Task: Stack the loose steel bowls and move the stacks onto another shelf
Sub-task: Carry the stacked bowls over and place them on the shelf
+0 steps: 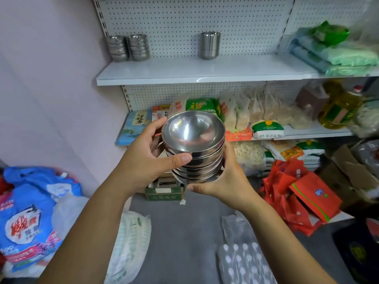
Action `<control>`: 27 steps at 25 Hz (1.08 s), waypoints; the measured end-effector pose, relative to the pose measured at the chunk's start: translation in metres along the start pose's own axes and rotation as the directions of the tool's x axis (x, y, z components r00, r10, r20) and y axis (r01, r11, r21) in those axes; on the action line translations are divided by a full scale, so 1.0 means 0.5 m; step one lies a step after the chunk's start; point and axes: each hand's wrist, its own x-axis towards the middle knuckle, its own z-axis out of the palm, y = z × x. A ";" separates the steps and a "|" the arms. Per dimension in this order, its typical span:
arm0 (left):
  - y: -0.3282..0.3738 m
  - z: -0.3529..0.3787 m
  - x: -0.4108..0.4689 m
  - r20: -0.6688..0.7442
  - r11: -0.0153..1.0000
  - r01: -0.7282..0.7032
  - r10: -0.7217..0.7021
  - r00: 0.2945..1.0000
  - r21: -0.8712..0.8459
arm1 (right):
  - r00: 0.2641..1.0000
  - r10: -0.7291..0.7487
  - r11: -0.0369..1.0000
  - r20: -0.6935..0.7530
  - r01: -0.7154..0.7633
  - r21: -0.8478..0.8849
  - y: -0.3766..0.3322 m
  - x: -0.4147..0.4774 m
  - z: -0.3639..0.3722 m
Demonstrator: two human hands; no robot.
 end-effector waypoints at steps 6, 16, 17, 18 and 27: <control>-0.067 -0.051 0.192 0.022 0.999 0.037 -0.037 0.999 0.014 | 0.999 0.033 0.999 0.025 -0.033 0.000 0.079 0.188 -0.004; -0.102 -0.246 0.619 0.086 0.990 -0.138 0.138 0.987 -0.006 | 0.997 0.035 0.999 -0.074 -0.036 -0.010 0.108 0.629 0.060; -0.107 -0.267 0.652 0.082 0.990 -0.142 0.141 0.987 0.005 | 0.997 0.031 0.999 -0.073 -0.032 -0.007 0.110 0.666 0.072; -0.114 -0.286 0.682 0.081 0.989 -0.146 0.144 0.986 0.018 | 0.997 0.032 0.999 -0.066 -0.032 -0.005 0.114 0.702 0.083; -0.156 -0.400 0.925 0.011 0.974 -0.182 0.182 0.983 0.134 | 0.999 -0.007 1.000 0.044 0.006 0.023 0.168 1.018 0.104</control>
